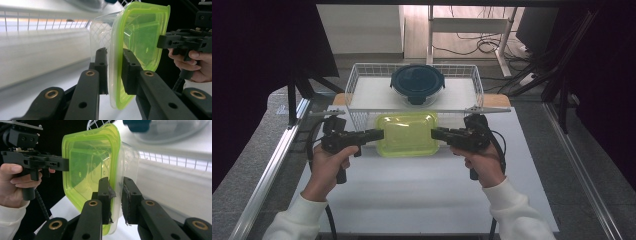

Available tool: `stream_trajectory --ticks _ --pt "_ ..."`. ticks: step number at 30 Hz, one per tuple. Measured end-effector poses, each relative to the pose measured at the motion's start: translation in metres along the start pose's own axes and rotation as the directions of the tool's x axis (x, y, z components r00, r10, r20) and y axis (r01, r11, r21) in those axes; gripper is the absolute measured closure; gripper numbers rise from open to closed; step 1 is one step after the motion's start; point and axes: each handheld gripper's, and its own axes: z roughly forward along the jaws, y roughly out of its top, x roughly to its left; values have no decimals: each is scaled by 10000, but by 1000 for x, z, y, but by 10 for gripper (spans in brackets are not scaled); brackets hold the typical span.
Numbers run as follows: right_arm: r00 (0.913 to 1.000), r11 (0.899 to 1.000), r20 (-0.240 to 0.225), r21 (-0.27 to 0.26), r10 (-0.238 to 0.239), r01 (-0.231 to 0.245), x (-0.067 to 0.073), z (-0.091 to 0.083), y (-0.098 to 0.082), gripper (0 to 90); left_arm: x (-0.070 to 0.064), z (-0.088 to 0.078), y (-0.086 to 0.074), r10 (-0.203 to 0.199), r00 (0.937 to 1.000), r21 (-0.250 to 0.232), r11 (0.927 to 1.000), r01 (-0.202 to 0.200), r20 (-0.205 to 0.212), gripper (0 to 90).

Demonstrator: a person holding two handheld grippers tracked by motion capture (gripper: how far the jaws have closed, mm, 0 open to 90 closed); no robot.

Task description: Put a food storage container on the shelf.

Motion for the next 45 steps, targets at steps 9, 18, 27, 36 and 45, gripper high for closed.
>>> stream_trajectory --ticks 9,18,27,36,45 --pt "9999 9997 -91 -219 -107 105 1 -4 20 780 -7 -4 22 256 9996 -105 9996 -257 -120 771" --pt "9999 9989 -128 -471 -92 86 -1 -6 34 781 -13 -5 42 508 9984 -105 9986 -511 -264 770" --pt "9996 9976 -207 -667 -193 179 -3 -8 57 780 -11 -6 70 710 9974 -51 9975 -711 -129 770" --pt "9999 9971 -124 -755 -103 94 -11 -3 81 783 -9 -3 97 785 9966 -52 9969 -786 -263 770" --pt "10000 9978 -38 -653 -86 83 -17 -1 103 784 -5 2 117 676 9976 -107 9976 -678 -167 770"
